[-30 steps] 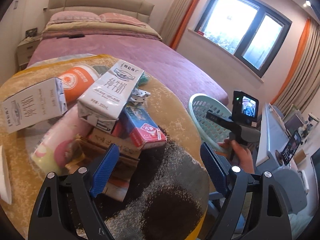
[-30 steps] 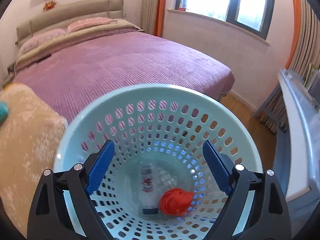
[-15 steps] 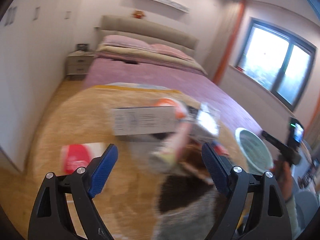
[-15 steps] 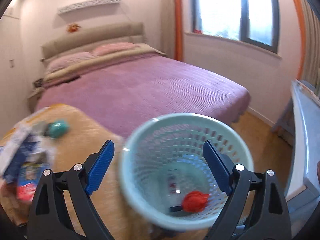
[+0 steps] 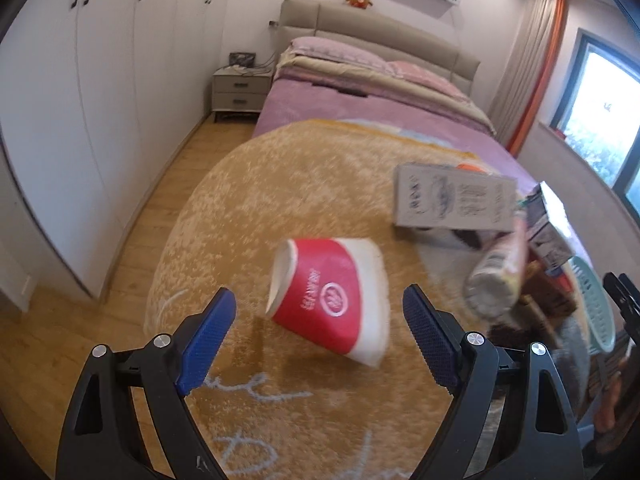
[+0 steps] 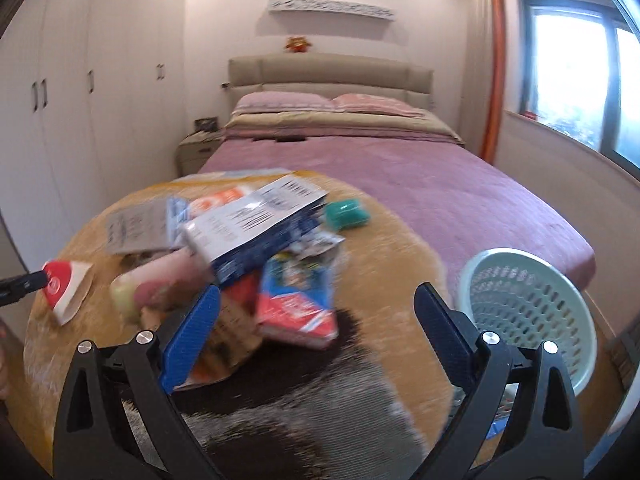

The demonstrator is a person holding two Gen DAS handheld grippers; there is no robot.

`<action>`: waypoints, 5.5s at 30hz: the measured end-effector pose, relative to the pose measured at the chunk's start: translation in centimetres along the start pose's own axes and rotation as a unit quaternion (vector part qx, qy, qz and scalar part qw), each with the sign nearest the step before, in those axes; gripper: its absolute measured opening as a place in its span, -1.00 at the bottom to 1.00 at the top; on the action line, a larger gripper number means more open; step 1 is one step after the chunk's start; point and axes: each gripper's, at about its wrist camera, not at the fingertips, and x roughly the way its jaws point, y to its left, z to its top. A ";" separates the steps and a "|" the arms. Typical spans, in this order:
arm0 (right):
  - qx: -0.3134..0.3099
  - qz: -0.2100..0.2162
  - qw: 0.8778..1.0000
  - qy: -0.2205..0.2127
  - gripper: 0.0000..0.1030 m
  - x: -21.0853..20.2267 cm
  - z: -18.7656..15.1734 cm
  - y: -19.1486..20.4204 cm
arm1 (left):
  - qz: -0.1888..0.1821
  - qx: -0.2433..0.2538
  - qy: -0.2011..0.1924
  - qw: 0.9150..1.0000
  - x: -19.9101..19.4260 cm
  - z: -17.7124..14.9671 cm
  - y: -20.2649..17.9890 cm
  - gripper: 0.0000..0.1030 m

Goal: Collect trash
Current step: 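Move both grippers back over the table toward the paper cup, then grasp the red-and-white paper cup with left gripper while right gripper grasps cardboard, then carry cup and cardboard over the blue basket and release both, then return both grippers to the table toward the milk cartons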

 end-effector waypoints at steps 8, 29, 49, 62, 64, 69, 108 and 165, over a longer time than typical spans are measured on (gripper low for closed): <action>-0.022 0.068 0.997 0.043 0.12 2.0 -1.2 2.5 | 0.006 0.028 0.000 1.000 0.8 -0.1 -0.7 0.51; -0.073 0.156 0.980 0.095 -0.54 1.8 -3.5 6.9 | -0.119 0.063 -0.009 0.991 -3.6 -4.4 -5.5 0.22; -0.008 0.138 0.985 0.101 0.24 2.4 -4.0 2.0 | -0.050 -0.005 0.035 0.998 2.6 -2.3 -2.9 0.58; -0.002 0.194 0.968 0.158 0.21 5.8 -2.8 3.6 | -0.043 -0.007 0.030 0.999 2.5 -2.3 -3.3 0.28; 0.000 0.197 0.968 0.158 -0.39 5.7 -2.8 3.6 | -0.044 -0.007 0.026 0.999 2.2 -2.4 -3.3 0.27; 0.024 0.195 0.971 0.138 -0.80 4.2 -3.1 2.5 | -0.054 0.001 0.007 0.999 0.6 -2.5 -4.0 0.27; 0.269 -0.105 0.946 0.149 -0.84 1.8 -8.1 -29.2 | -0.334 0.242 0.131 0.902 8.1 -2.8 -44.1 0.27; 0.134 0.045 0.988 0.064 0.37 3.0 5.5 -2.8 | -0.116 0.100 -0.053 0.987 1.3 8.3 -11.3 0.68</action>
